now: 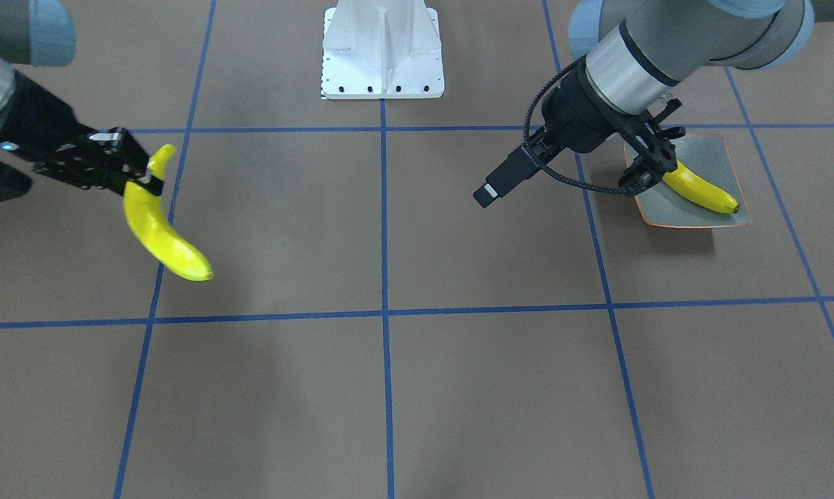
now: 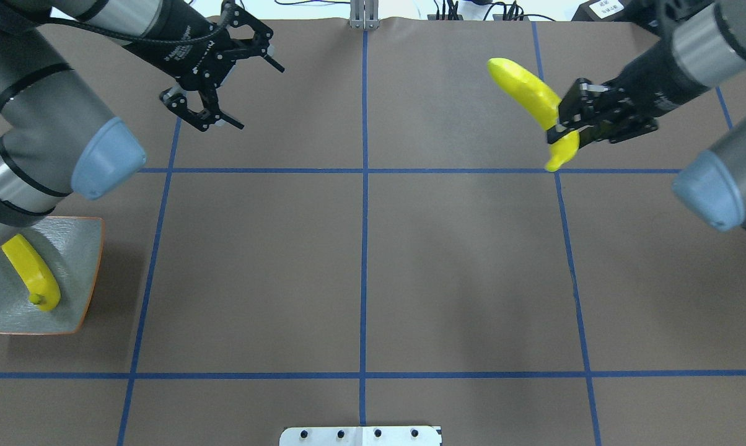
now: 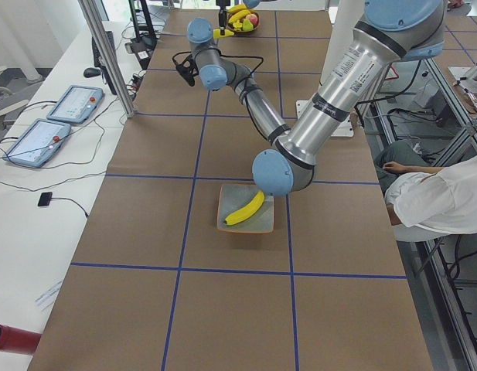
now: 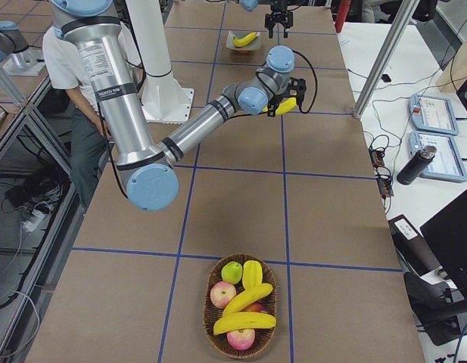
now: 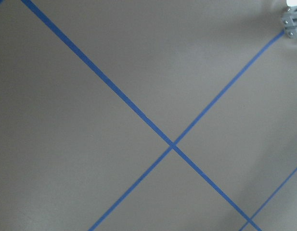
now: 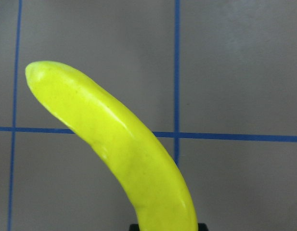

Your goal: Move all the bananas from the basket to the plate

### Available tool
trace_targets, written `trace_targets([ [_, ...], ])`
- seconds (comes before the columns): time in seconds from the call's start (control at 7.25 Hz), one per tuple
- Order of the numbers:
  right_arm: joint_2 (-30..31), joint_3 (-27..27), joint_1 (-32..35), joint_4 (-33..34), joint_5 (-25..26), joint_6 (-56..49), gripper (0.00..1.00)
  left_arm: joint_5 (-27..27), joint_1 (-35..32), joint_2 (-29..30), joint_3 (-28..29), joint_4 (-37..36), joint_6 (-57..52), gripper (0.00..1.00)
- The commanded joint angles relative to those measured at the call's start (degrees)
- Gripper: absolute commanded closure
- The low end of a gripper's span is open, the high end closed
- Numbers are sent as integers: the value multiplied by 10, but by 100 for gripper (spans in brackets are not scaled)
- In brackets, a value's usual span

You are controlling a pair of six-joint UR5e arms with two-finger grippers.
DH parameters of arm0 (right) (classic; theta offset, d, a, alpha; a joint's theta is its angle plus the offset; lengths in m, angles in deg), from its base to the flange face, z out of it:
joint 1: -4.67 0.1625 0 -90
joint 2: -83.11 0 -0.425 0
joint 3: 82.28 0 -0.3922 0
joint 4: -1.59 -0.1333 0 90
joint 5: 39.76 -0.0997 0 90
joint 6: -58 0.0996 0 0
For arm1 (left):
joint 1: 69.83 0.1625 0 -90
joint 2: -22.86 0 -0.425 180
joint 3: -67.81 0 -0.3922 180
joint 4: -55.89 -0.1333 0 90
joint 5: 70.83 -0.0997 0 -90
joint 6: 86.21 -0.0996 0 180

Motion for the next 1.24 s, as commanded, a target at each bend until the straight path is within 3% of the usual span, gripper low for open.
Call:
trace_targets([
  [0.0,-83,3,-72,0,6,127,100,-86,40,16,27,102,70,0],
  [0.69,-171,42,-125,-35,32,216,100,-92,69,52,59,141,74,0],
  [1.1,-173,58,-123,-75,29,271,100,-92,69,52,55,152,74,0],
])
